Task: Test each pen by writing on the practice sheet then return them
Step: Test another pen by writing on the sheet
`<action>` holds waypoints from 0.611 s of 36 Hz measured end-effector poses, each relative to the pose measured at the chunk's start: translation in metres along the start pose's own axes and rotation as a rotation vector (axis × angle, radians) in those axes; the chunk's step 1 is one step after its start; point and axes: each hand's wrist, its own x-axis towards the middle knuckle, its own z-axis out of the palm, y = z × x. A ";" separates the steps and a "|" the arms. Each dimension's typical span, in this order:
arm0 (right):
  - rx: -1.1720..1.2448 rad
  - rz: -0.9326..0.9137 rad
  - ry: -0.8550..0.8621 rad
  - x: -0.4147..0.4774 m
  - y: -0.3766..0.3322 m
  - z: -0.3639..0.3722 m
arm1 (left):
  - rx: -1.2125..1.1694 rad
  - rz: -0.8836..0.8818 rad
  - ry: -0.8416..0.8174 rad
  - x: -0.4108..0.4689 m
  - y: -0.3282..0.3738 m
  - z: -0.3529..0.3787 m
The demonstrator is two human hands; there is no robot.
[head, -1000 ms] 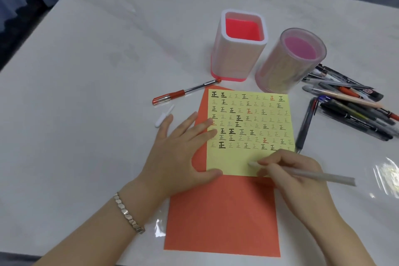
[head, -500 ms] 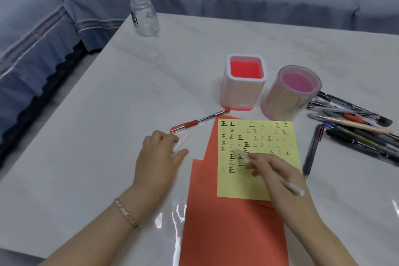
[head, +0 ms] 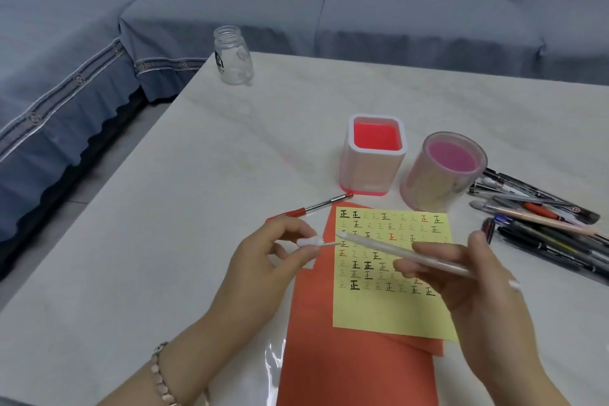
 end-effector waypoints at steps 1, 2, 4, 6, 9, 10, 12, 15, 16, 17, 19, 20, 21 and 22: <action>-0.006 0.000 0.002 0.000 -0.002 -0.001 | 0.005 0.003 -0.004 -0.001 0.002 0.000; -0.014 0.000 0.007 -0.001 -0.003 -0.001 | 0.013 0.008 -0.010 -0.002 0.003 0.000; -0.047 -0.002 0.008 -0.002 -0.005 -0.002 | 0.038 0.010 -0.026 -0.004 0.005 0.001; -0.083 -0.006 0.007 -0.003 -0.008 -0.002 | 0.049 0.019 -0.036 -0.004 0.007 0.001; -0.114 -0.010 0.002 -0.005 -0.011 -0.002 | 0.056 0.035 -0.049 -0.005 0.012 0.003; -0.121 -0.011 0.000 -0.005 -0.011 -0.003 | 0.063 0.043 -0.054 -0.005 0.014 0.003; -0.143 -0.019 -0.007 -0.006 -0.012 -0.004 | 0.077 0.057 -0.064 -0.005 0.015 0.003; -0.194 -0.032 -0.032 -0.006 -0.011 -0.005 | 0.093 0.082 -0.090 -0.006 0.017 0.003; -0.207 -0.035 -0.042 -0.006 -0.012 -0.005 | 0.098 0.093 -0.104 -0.006 0.017 0.003; -0.215 -0.036 -0.053 -0.006 -0.012 -0.004 | 0.108 0.105 -0.121 -0.006 0.016 0.004; -0.219 -0.041 -0.067 -0.006 -0.012 -0.001 | 0.137 0.147 -0.156 -0.006 0.014 0.004; -0.223 -0.045 -0.072 -0.006 -0.012 0.001 | 0.155 0.176 -0.175 -0.006 0.013 0.004; -0.225 -0.049 -0.071 -0.006 -0.012 0.004 | 0.170 0.206 -0.188 -0.006 0.012 0.004; -0.218 -0.048 -0.061 -0.006 -0.012 0.006 | 0.172 0.230 -0.196 -0.006 0.011 0.003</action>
